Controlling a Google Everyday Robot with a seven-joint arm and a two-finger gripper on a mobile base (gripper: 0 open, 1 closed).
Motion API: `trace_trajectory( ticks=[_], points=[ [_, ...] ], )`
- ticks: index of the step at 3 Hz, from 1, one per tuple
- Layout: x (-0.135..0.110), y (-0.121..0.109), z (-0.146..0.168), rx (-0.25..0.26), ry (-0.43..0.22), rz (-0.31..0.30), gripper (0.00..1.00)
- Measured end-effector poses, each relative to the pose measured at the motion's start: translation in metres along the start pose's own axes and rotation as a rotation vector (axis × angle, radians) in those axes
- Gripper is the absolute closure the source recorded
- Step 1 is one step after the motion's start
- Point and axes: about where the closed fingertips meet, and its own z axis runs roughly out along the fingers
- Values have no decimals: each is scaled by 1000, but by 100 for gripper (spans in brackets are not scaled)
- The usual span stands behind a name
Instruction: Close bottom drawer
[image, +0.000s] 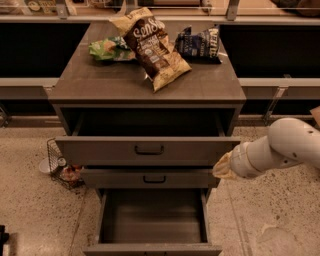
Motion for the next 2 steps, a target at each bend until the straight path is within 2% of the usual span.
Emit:
trace_trajectory(
  ticks=[1, 2],
  points=[
    [3, 0, 6, 1, 1, 0, 100],
    [9, 9, 17, 3, 37, 25, 100]
  ],
)
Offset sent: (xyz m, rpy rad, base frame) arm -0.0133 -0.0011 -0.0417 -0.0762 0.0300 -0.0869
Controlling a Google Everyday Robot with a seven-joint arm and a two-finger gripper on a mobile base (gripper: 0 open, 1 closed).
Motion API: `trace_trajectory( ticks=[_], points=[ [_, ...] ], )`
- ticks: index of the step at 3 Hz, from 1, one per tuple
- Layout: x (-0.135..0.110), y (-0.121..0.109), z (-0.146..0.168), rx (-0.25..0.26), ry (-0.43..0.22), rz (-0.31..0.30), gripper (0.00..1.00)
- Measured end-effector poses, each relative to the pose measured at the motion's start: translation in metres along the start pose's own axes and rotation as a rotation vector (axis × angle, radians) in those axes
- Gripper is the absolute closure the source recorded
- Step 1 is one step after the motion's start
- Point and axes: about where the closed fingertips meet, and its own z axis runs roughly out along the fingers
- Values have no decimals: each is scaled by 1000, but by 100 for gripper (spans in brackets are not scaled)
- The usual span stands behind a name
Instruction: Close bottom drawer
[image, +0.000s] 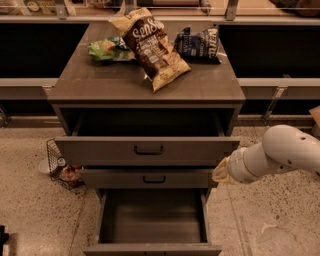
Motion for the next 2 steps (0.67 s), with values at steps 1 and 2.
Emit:
trace_trajectory(
  ticks=[1, 2],
  points=[
    [12, 31, 44, -27, -6, 63, 100],
    [24, 65, 108, -48, -56, 109, 100]
  ],
)
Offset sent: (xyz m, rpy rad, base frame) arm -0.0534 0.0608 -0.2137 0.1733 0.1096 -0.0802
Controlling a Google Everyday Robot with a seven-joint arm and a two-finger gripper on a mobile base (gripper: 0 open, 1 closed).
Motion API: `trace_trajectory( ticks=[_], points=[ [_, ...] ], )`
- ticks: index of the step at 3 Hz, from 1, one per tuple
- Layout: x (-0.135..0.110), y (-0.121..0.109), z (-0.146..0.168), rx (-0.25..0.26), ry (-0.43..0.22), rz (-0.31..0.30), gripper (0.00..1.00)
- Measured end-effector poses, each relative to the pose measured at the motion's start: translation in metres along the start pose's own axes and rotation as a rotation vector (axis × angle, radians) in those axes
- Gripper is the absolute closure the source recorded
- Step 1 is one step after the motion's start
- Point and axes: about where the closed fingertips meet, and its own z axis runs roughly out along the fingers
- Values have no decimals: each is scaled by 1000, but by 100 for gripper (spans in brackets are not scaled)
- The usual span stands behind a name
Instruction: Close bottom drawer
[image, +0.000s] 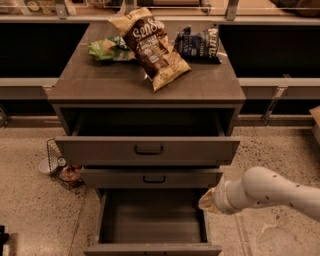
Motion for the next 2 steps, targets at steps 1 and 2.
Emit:
trace_trajectory(
  ticks=[1, 2],
  points=[
    [15, 26, 63, -22, -38, 23, 100],
    [34, 42, 125, -49, -29, 51, 100]
  ],
)
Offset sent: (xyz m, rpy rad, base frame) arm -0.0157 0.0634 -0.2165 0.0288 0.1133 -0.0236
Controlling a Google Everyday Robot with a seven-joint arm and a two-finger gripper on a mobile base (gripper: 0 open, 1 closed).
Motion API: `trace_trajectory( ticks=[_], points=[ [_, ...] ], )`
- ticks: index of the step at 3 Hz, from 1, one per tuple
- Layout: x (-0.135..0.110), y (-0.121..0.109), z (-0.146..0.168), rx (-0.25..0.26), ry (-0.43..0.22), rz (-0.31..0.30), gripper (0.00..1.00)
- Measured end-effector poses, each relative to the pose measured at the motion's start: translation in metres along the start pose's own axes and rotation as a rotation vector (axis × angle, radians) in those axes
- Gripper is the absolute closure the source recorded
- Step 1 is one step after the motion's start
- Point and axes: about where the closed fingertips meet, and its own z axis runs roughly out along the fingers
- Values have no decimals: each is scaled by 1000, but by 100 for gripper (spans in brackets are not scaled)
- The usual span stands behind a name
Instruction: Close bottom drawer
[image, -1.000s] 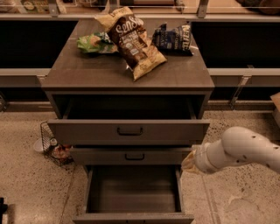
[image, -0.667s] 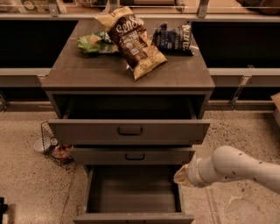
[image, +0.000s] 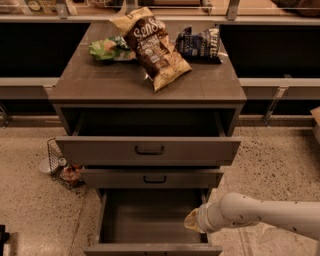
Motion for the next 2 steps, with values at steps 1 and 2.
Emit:
trace_trajectory(
  ticks=[1, 2],
  points=[
    [0, 5, 11, -13, -4, 4, 100],
    [25, 11, 36, -14, 51, 35, 100]
  ],
)
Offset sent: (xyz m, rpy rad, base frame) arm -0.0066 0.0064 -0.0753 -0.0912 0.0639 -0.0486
